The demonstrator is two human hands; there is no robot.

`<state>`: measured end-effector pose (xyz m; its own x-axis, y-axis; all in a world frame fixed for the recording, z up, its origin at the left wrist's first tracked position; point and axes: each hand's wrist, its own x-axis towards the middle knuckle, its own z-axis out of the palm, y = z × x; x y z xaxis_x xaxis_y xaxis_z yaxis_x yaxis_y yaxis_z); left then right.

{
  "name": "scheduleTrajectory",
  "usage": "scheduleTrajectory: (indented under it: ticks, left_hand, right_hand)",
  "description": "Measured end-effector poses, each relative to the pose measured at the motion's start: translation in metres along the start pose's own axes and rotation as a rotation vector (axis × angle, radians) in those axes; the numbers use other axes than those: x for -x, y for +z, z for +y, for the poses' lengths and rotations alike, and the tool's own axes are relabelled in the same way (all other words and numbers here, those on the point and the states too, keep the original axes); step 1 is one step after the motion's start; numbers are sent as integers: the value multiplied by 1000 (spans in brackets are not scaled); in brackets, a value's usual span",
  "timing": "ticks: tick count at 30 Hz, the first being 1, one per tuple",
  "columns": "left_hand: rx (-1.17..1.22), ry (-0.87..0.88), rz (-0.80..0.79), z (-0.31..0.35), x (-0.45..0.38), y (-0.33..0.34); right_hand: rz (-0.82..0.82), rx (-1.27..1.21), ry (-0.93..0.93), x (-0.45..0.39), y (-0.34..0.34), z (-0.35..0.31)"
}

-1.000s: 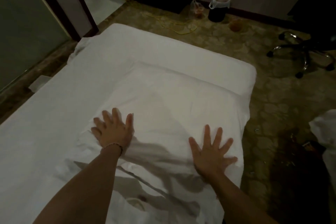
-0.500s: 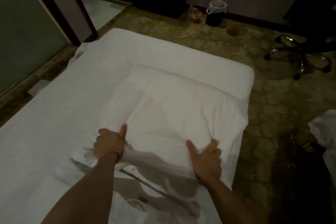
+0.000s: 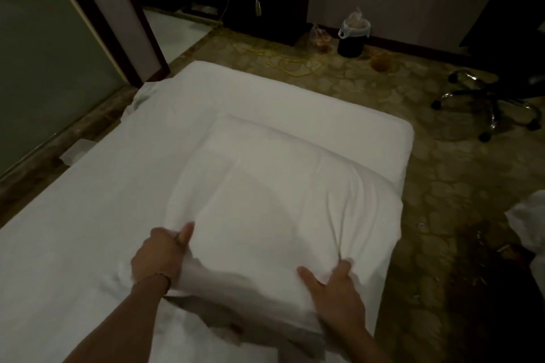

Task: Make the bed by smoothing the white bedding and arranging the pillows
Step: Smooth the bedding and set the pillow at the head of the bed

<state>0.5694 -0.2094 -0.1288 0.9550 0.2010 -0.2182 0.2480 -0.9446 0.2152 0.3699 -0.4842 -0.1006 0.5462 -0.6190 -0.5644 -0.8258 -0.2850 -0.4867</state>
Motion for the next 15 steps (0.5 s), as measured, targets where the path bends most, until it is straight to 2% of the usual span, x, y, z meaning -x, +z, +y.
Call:
scheduleTrajectory:
  ticks: [3,6,9,11,15]
  left_hand:
    - [7,-36,10,20,-1,2]
    - [-142,-8,116,56,-16,-17]
    - [-115,91,177,102,-47,-29]
    - [-53,148,159,139,-66,-31]
    - [-33,236,65,198,-95,-25]
  right_hand:
    - [30,-14,-5,-18,-3,0]
    - [96,69,-36,-39,-15,-10]
    - [281,169,-131,-66,-29,-35]
    - [387,143,-176,-91,-38,-57]
    - [474,77,-179,-142,-43,-104]
